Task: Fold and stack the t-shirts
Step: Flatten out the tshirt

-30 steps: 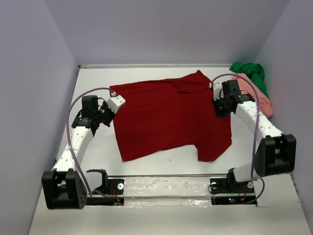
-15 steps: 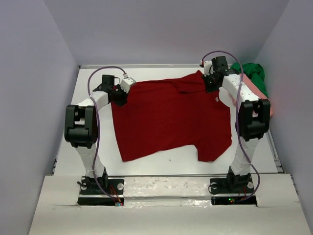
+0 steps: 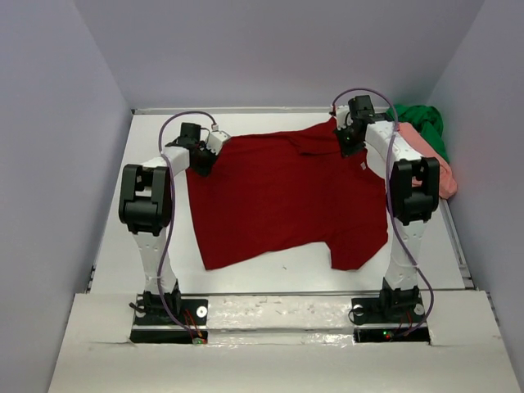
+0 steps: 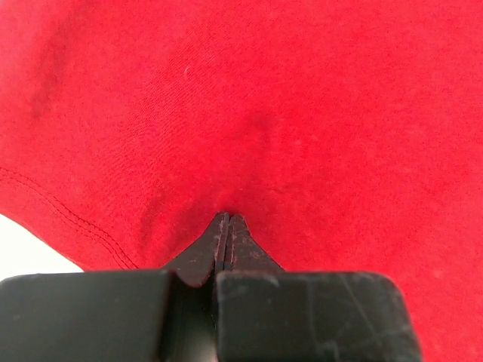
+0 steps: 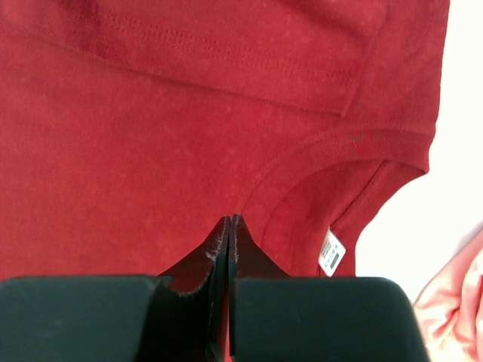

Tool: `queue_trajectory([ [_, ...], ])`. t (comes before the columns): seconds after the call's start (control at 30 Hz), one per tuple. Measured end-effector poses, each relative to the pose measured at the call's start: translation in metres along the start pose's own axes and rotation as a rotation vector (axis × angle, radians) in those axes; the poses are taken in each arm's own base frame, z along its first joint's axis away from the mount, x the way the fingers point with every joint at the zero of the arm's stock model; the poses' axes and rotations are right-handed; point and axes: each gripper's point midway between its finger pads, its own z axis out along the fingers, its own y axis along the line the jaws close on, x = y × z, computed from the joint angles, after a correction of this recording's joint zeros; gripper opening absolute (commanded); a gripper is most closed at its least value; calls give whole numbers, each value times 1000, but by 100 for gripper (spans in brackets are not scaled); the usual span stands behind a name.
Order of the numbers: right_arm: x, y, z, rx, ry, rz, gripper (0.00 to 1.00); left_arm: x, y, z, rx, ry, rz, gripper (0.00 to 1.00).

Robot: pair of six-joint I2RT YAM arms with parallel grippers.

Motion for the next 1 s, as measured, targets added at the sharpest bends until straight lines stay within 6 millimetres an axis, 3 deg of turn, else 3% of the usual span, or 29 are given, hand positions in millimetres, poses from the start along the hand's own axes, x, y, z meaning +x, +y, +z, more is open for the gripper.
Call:
queue_trajectory([
  [0.17, -2, -1, 13, -8, 5, -2, 0, 3, 8, 3, -35, 27, -16, 0],
  [0.5, 12, -3, 54, -27, 67, -6, 0, -11, 32, 14, -92, 56, -18, 0],
  [0.8, -10, -14, 66, 0, 32, -13, 0, -20, 61, 21, -192, 104, -23, 0],
  [1.0, -26, -17, 75, -4, 3, -12, 0, -17, 65, 20, -243, 138, -12, 0],
])
